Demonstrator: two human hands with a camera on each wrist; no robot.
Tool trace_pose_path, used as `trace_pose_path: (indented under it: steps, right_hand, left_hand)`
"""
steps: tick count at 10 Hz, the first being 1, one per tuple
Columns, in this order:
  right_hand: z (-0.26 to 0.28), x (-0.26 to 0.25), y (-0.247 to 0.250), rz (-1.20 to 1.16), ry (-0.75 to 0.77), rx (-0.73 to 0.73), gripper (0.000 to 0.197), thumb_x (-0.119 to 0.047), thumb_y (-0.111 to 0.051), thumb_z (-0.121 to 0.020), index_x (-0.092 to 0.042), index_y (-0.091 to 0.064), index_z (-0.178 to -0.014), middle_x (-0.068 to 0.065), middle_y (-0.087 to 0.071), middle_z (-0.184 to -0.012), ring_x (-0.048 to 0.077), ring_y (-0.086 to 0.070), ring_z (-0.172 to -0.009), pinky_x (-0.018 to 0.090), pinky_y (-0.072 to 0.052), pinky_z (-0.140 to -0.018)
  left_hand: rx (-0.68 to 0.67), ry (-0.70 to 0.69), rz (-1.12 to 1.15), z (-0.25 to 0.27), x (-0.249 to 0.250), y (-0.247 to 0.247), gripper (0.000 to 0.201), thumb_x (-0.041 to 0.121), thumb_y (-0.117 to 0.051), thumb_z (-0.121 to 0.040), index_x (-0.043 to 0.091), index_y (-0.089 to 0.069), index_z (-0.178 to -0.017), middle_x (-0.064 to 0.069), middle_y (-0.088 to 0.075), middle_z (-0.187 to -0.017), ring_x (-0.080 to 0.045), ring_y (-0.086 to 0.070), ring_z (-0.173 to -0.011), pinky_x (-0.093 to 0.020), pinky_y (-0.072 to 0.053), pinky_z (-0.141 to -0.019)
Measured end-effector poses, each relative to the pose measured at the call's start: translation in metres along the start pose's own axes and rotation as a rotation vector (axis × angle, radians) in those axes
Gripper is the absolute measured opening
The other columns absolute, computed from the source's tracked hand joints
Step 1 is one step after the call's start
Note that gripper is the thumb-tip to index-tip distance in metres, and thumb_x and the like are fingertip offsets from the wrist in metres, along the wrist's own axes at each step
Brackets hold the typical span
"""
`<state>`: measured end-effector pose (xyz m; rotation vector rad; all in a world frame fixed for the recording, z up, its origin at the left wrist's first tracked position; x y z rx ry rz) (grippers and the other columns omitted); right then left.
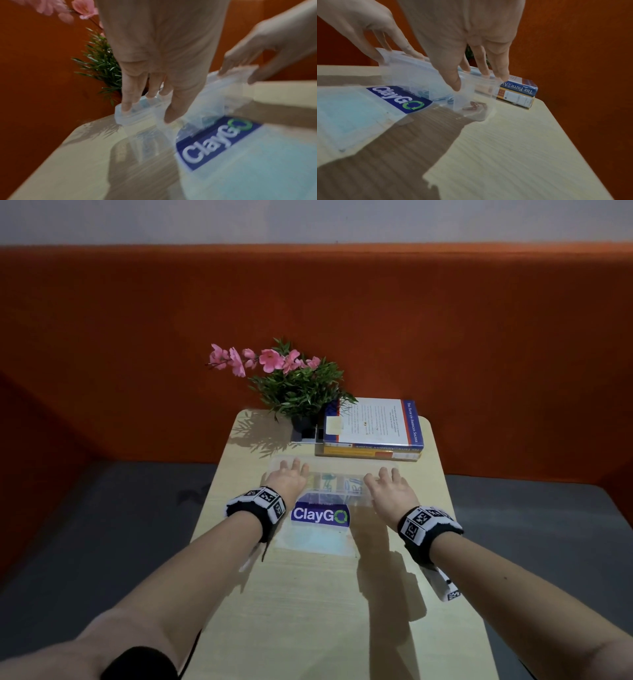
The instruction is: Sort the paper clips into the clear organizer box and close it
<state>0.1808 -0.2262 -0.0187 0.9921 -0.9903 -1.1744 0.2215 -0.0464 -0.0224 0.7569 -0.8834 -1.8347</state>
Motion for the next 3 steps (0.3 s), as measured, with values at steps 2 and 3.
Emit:
trace_pose_path:
  steps: [2, 3]
  right_hand:
    - [0.033, -0.007, 0.019, -0.240, -0.027, 0.069, 0.064, -0.019, -0.049, -0.090, -0.018, -0.019, -0.146, 0.013, -0.014, -0.157, 0.031, -0.011, -0.146, 0.051, -0.021, -0.115]
    - [0.085, -0.017, 0.008, -0.541, 0.049, 0.059, 0.042, -0.027, -0.049, -0.086, -0.031, -0.045, -0.128, 0.004, -0.044, -0.134, 0.021, -0.045, -0.127, 0.027, -0.040, -0.101]
  left_hand:
    - [0.370, 0.019, 0.299, 0.047, -0.005, 0.027, 0.066, 0.024, -0.054, -0.093, 0.019, -0.021, -0.150, -0.008, -0.026, -0.156, -0.026, -0.026, -0.143, -0.044, -0.030, -0.116]
    - [0.414, -0.049, 0.517, 0.098, 0.003, 0.011, 0.033, 0.026, -0.048, -0.095, 0.020, -0.054, -0.127, -0.001, -0.055, -0.130, -0.019, -0.051, -0.123, -0.029, -0.039, -0.106]
Point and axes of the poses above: each hand's wrist, its own z-axis away from the middle knuckle, its own y-axis out of the back of the hand, x = y × z, the point moved 8 cm from there along -z, towards the middle knuckle
